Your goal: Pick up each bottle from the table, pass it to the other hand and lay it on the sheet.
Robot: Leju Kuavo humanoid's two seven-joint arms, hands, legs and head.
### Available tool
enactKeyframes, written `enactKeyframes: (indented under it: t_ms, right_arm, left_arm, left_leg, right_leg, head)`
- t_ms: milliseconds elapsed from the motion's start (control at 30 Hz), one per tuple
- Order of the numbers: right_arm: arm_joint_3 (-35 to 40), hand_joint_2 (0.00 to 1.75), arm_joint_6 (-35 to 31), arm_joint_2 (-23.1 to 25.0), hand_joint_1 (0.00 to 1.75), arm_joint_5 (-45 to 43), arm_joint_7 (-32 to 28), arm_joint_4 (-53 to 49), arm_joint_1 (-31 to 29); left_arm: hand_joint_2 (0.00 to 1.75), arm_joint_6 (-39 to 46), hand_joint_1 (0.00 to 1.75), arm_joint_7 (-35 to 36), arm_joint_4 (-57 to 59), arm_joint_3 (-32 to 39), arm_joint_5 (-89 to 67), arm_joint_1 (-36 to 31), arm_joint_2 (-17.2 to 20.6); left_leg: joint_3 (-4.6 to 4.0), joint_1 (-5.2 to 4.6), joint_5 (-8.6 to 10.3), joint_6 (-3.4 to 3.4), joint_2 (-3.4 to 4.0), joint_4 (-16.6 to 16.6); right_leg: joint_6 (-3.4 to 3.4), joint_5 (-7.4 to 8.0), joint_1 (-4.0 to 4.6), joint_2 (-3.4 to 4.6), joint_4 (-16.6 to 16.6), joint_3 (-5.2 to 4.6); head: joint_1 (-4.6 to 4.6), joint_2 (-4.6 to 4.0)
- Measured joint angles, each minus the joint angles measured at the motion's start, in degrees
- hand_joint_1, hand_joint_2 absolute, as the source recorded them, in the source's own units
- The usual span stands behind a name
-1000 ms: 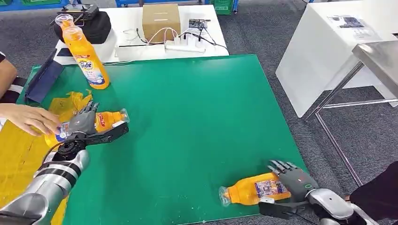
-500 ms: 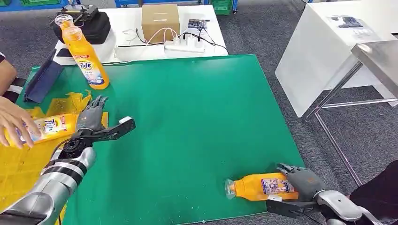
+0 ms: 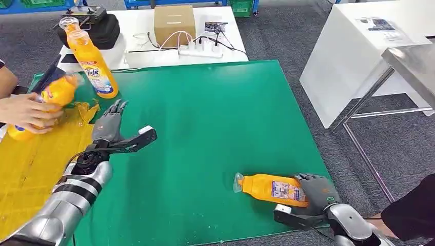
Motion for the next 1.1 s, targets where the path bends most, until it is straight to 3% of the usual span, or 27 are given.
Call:
enactKeyframes:
  t_ms: [200,333,500,633,800,967,1100]
  right_arm:
    - [-3.6,1.75,-10.7,9.9,1.75,5.9,-1.2,-2.3,-1.3]
    - [-8.5,1.75,-20.1,17.4,1.75,-0.1,-7.0,-4.8,-1.6]
    - [-12.9,1.75,-23.4,24.9,1.75,-8.1,-12.0,-8.0,-3.0]
    - [-13.9,1.75,-23.5,29.1,1.75,-16.4,-17.3,-8.7,-4.5]
    - [-14.5,1.75,-23.2,31.7,1.75,-18.1,-18.2,-8.8,-5.6]
    - [-13.9,1.75,-14.5,33.8,1.75,-29.5,-24.2,-7.9,-8.2]
    - [-10.8,1.75,-8.5,36.8,1.75,-33.9,-26.1,-4.0,-11.8]
  left_arm:
    - [1.75,-3.0,0.00,-3.1,-5.8,0.0,5.9,3.7,0.0]
    - [1.75,-6.9,0.00,-7.8,-11.4,0.0,15.4,6.9,0.1]
    - [1.75,-8.2,0.00,-8.2,-18.6,-0.3,19.8,9.9,0.0]
    - [1.75,-13.5,0.00,-12.5,-22.6,-0.6,31.0,11.4,0.0]
    - [1.75,-14.8,0.00,-13.4,-25.1,-0.7,32.9,12.4,0.0]
    - [1.75,-23.2,0.00,-18.6,-27.6,-0.8,46.6,13.6,0.0]
    - [1.75,-24.9,0.00,-20.9,-31.4,-2.6,52.3,15.0,-0.6]
  left_leg:
    - [-0.06,0.02,0.00,-0.01,-0.04,0.0]
    - [-0.15,0.01,-0.01,-0.02,-0.07,0.0]
    - [-0.17,0.01,-0.02,-0.03,-0.08,0.0]
    - [-0.16,0.01,-0.01,-0.03,-0.06,0.0]
    - [-0.16,0.01,0.00,-0.02,-0.08,0.0]
    - [-0.18,0.01,-0.01,-0.03,-0.05,0.0]
    - [-0.16,0.03,0.00,-0.03,-0.08,0.0]
  right_leg:
    - [0.01,-0.05,0.01,-0.02,0.0,-0.04]
    - [0.01,-0.07,0.01,-0.03,0.0,-0.09]
    - [-0.02,-0.10,0.00,-0.03,0.0,-0.11]
    - [-0.02,-0.09,0.00,-0.03,0.0,-0.11]
    - [-0.02,-0.09,0.00,-0.04,0.0,-0.10]
    - [-0.02,-0.08,0.00,-0.01,0.0,-0.13]
    - [-0.02,-0.09,0.01,-0.05,0.0,-0.13]
  head:
    - [-0.02,0.00]
    - [-0.02,0.00]
    - [0.00,0.00]
    - [0.00,0.00]
    - [0.00,0.00]
    - [0.02,0.00]
    - [0.02,0.00]
